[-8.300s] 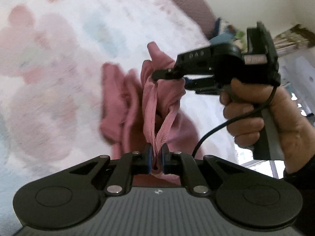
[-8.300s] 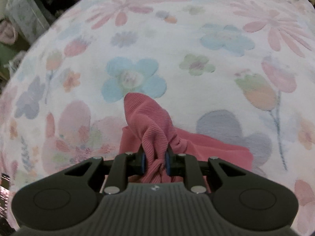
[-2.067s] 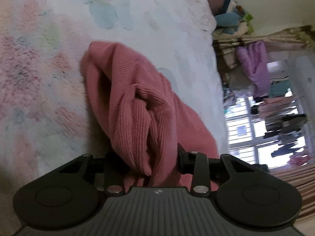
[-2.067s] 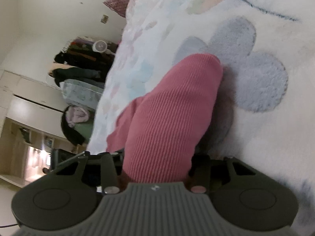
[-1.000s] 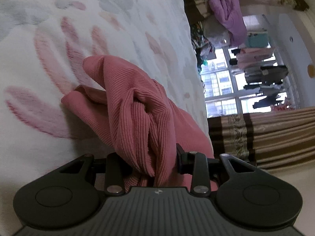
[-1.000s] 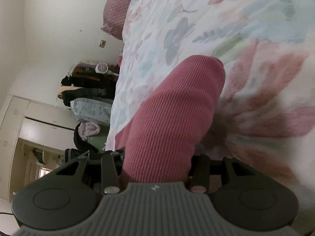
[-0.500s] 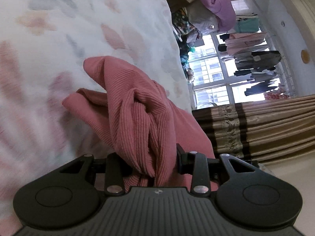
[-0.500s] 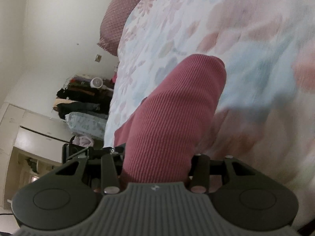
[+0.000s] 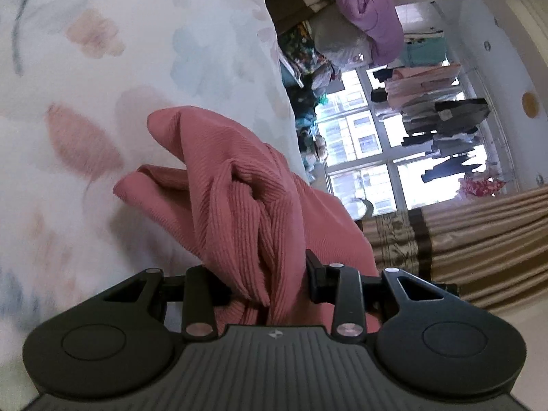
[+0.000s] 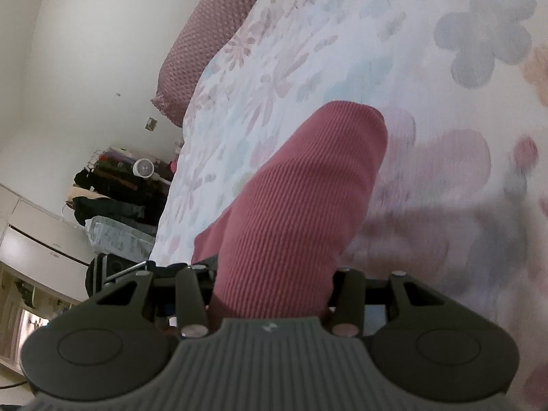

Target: Fold small clothes

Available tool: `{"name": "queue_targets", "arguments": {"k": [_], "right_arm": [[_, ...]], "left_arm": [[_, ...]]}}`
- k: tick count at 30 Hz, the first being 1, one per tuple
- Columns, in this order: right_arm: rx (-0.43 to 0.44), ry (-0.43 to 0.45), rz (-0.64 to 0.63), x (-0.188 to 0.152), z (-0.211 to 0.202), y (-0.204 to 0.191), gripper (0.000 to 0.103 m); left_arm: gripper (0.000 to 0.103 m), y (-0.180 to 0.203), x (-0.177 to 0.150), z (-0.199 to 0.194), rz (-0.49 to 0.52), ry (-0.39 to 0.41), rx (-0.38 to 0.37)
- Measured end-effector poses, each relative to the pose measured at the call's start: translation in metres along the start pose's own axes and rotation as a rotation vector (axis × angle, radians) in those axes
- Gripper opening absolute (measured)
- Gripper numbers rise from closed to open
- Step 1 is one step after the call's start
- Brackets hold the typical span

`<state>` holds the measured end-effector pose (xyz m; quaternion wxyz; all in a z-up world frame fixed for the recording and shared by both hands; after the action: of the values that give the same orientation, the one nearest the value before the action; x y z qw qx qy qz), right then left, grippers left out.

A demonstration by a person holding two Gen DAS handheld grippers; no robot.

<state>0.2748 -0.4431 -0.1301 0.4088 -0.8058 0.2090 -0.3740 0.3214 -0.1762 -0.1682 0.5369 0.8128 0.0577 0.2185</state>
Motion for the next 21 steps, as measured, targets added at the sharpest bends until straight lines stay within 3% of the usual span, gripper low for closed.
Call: {"name": "queue_targets", "arguments": {"k": [5, 8, 12, 15, 21], "right_arm": [[-0.003, 0.026, 0.028, 0.03, 0.022, 0.034, 0.042], [-0.038, 0.021, 0.042, 0.036, 0.037, 0.06, 0.043], [-0.098, -0.038, 0.083, 0.02, 0.059, 0.101, 0.044], [-0.17, -0.076, 0.088, 0.002, 0.068, 0.129, 0.053], [-0.147, -0.014, 0.122, -0.012, 0.04, 0.145, 0.06]], "left_arm": [[0.04, -0.013, 0.016, 0.023, 0.003, 0.035, 0.038], [0.036, -0.039, 0.017, 0.034, -0.026, 0.065, 0.106], [0.033, -0.072, -0.004, 0.043, -0.074, 0.03, 0.178], [0.033, -0.082, -0.022, 0.037, -0.062, 0.013, 0.188], [0.034, -0.074, -0.019, 0.033, -0.032, 0.003, 0.18]]}}
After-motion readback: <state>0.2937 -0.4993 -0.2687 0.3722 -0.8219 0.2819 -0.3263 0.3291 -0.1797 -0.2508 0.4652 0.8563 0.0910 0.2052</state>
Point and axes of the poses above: each gripper's, at about its wrist camera, not at the fingertips, and z roughly the way its jaws point, y to its right, x to its top, the point moved 6 cm from there along z, roughly the way its jaws point, and after that the axes turned 13 degrees about y, right-handed, at the moved point
